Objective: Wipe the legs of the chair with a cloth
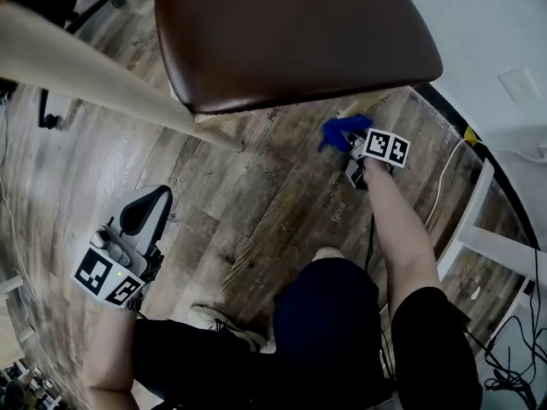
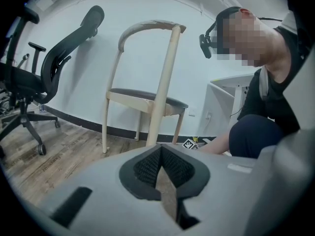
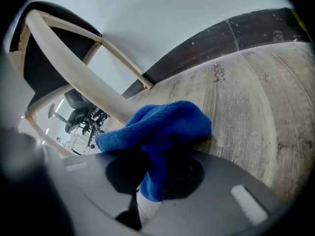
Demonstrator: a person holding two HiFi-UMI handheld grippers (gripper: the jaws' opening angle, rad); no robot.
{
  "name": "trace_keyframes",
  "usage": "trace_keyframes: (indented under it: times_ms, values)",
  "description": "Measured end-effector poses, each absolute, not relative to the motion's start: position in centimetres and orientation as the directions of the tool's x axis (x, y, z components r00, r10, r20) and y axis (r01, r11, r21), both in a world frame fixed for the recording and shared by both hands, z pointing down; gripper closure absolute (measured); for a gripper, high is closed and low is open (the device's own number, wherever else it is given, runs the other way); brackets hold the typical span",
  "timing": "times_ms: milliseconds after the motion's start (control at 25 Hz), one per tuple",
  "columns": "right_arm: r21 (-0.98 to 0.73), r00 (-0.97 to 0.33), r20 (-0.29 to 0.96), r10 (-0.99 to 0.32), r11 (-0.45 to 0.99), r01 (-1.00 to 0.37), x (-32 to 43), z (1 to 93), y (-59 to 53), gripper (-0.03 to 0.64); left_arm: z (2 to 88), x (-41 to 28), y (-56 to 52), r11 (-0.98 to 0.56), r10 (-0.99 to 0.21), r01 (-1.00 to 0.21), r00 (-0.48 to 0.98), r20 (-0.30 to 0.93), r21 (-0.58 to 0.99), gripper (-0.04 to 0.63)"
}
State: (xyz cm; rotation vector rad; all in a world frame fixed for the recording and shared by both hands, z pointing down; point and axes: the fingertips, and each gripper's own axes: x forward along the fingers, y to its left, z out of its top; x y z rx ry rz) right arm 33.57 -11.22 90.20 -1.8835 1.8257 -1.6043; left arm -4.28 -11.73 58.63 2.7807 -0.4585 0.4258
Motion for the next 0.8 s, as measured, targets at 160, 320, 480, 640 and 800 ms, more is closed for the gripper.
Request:
trace_keyframes:
  times_ms: [160, 320, 480, 640, 800]
  values:
    - [-0.646, -0.243, 0.604, -0.759, -0.287, -0.708, 33.8, 88.5, -10.9, 0.551, 58.5, -3.6, -11.8, -0.913, -0.25, -0.33, 0.917, 0.311, 0.24, 0.597]
    - [-0.611, -0.243, 0.592, -0.769, -0.232, -0.757, 34.0, 84.6, -10.9, 0.551, 58.4, -3.5, -11.9, -0.912, -0.241, -0.319, 0.925, 0.293, 0.258, 0.597]
    - [-0.536, -0.253, 0.576, -0.777, -0.124, -0.835, 33.6, 79.6, -10.8, 0.551, 57.5, -3.1, -11.7, -0.918, -0.227, -0.295, 0.939, 0.259, 0.266, 0.598]
    - [-0.465, -0.241, 0.543, -0.804, -0.049, -0.884, 33.7, 73.3, -10.7, 0.551, 56.4, -3.0, -11.4, -0.918, -0.228, -0.285, 0.949, 0.219, 0.277, 0.597]
    - [-0.378, -0.226, 0.515, -0.827, 0.017, -0.926, 33.9, 66.4, -10.7, 0.551, 55.3, -2.9, -11.5, -0.918, -0.228, -0.274, 0.956, 0.183, 0.287, 0.598]
